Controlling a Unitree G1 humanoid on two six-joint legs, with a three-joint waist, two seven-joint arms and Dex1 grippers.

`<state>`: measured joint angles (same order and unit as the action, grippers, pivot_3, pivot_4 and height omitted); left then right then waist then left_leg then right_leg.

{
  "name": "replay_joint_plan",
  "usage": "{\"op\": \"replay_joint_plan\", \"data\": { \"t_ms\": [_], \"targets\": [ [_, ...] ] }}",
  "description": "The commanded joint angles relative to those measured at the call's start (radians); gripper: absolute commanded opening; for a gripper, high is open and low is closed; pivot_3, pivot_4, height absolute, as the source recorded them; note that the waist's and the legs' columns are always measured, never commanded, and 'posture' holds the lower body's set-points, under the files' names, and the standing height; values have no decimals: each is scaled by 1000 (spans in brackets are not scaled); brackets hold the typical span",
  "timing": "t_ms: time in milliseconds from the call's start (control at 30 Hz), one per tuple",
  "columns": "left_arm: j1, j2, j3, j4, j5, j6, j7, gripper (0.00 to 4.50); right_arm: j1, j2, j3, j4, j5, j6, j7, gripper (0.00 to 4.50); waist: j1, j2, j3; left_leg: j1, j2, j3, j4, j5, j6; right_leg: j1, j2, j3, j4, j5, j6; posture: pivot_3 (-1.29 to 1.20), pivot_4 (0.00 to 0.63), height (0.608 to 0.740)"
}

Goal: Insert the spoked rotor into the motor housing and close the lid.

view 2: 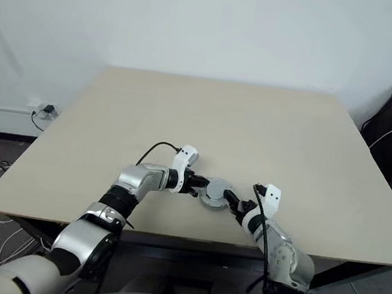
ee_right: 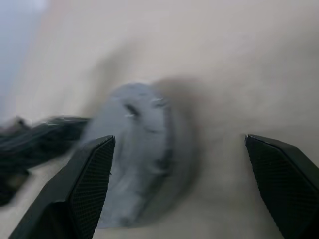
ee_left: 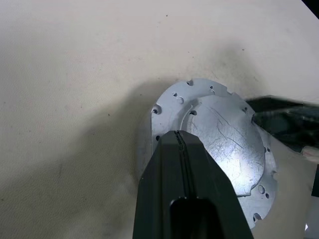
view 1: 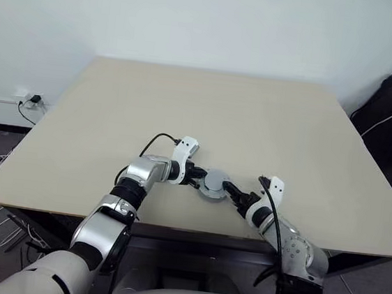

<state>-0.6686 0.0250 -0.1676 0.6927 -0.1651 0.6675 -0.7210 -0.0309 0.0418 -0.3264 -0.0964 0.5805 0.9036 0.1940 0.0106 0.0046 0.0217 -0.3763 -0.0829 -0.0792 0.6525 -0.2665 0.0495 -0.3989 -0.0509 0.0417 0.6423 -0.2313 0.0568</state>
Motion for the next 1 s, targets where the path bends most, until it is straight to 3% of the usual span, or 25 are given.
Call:
{"op": "replay_joint_plan", "data": {
  "t_ms": [33,733,1000],
  "targets": [
    [3,-6,-8,-36,-2,0,-13,0,-21,13,-36,0,63,2,-13,4436,2,0,0,0,0,0,0,0,0,0,0,0,0,0,0,0,0,740],
    [12,-6,-13,-37,6,0,-14,0,-1,57,2,60,233,163,-1,4436,-13,2,-5,0,-1,0,1,1,2,0,0,0,1,0,0,0,0,740],
    [15,-4,-16,-38,7,0,-15,0,-3,104,-50,126,346,165,18,4436,-24,1,-7,1,-1,0,1,1,2,0,0,0,1,0,0,0,0,740]
  ]
}}
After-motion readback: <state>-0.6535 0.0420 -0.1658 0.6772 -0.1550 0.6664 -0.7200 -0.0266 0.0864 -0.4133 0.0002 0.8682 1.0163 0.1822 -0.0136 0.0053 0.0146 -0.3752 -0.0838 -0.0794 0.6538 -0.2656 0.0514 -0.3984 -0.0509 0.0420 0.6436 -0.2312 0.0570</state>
